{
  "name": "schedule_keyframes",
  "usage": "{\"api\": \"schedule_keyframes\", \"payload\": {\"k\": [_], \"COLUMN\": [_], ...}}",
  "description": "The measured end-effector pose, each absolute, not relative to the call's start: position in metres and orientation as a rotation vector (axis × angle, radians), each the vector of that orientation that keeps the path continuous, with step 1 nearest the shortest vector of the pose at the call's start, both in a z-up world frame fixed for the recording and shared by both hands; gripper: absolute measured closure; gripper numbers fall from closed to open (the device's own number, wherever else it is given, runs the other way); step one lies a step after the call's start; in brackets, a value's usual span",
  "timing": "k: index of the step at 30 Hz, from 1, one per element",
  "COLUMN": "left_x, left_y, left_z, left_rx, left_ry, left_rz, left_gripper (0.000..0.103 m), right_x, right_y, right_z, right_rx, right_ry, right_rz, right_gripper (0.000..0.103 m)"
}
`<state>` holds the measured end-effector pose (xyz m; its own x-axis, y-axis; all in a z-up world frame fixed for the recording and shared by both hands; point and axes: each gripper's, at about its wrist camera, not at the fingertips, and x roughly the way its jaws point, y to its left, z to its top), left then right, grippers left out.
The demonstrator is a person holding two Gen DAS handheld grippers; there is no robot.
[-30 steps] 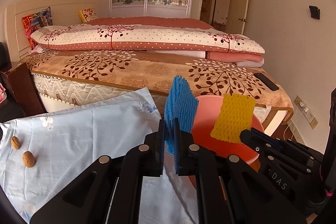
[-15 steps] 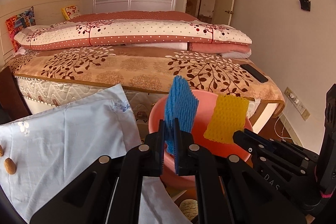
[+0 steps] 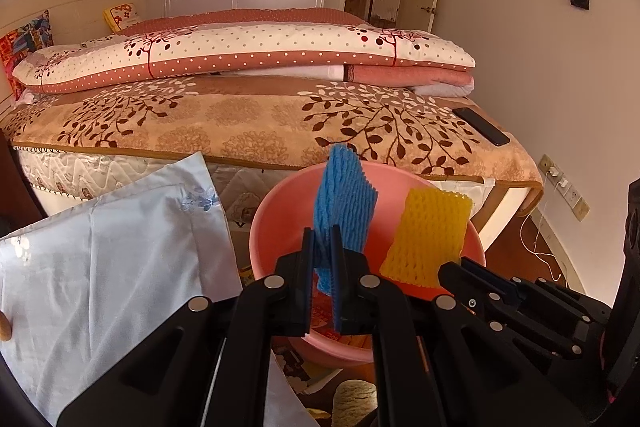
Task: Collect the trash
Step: 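Open both tools to drop the foam nets into the pink bucket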
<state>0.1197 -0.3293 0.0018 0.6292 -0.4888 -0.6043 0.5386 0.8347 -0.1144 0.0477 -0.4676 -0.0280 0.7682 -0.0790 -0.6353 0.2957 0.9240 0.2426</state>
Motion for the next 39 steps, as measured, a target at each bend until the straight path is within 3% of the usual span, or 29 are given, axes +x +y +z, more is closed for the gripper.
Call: {"api": "schedule_keyframes", "payload": {"k": [3,5,7,8,18,23,35,39], "left_x": [0.123,0.124,0.124,0.123,0.132,0.137,0.131,0.127], "left_y": [-0.333,-0.334,-0.334,-0.334,-0.335,-0.328,-0.316,-0.309], "left_z": [-0.001,-0.004,-0.005,-0.005,-0.005,-0.003,0.005,0.009], "left_rx": [0.088,0.090,0.082,0.082,0.055,-0.007,-0.047,-0.060], "left_ry": [0.691,0.707,0.705,0.701,0.751,0.782,0.801,0.808], "left_rz": [-0.599,-0.605,-0.607,-0.609,-0.642,-0.688,-0.777,-0.816], "left_gripper": [0.095,0.082,0.062,0.061,0.059,0.059,0.059,0.059], "right_x": [0.049,0.050,0.051,0.051,0.058,0.060,0.054,0.048], "right_y": [-0.469,-0.470,-0.471,-0.471,-0.473,-0.471,-0.466,-0.461], "right_z": [-0.029,-0.031,-0.031,-0.032,-0.034,-0.034,-0.027,-0.023], "right_rx": [0.343,0.344,0.347,0.348,0.348,0.337,0.344,0.344], "right_ry": [0.670,0.671,0.674,0.675,0.693,0.707,0.693,0.678], "right_rz": [-0.210,-0.213,-0.214,-0.215,-0.213,-0.205,-0.192,-0.177], "right_gripper": [0.093,0.093,0.093,0.093,0.093,0.080,0.079,0.068]}}
